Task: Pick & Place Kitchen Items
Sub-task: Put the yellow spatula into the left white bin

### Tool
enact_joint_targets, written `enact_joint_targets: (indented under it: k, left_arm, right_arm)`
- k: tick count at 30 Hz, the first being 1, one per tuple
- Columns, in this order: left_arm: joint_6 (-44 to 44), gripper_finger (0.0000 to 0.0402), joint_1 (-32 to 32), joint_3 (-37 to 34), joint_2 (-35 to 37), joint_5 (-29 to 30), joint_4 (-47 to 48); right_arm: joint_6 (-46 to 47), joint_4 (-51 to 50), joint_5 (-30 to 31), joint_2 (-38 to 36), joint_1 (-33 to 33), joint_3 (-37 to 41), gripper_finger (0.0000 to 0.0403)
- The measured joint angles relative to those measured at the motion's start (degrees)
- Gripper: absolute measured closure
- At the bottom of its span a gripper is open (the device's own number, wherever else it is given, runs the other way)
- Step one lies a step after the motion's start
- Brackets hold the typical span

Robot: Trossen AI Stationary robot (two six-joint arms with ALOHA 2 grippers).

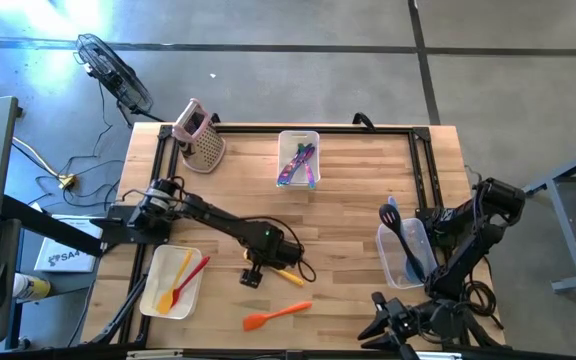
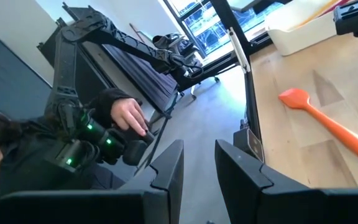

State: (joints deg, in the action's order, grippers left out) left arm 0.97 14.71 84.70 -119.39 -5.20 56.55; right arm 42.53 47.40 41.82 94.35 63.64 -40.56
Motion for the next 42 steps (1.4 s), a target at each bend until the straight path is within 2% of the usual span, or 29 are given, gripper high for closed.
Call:
enact_joint_targets:
  k: [12, 29, 42]
  left_arm:
    - [-0.38, 0.0030, 0.27, 0.18, -3.60, 5.50, 0.57]
    - [-1.31, 0.0032, 0.30, -2.26, -4.33, 8.19, -1.89]
    - [0.41, 0.0136, 0.25, -2.29, -4.33, 8.32, -2.69]
  right_arm:
    - [1.20, -0.23, -0.01, 0.00, 0.11, 0.00, 0.0319]
    - [1.22, -0.44, -0.02, 0.00, 0.11, 0.00, 0.0319]
    - [1.22, -0.44, 0.02, 0.00, 0.11, 0.00, 0.0319]
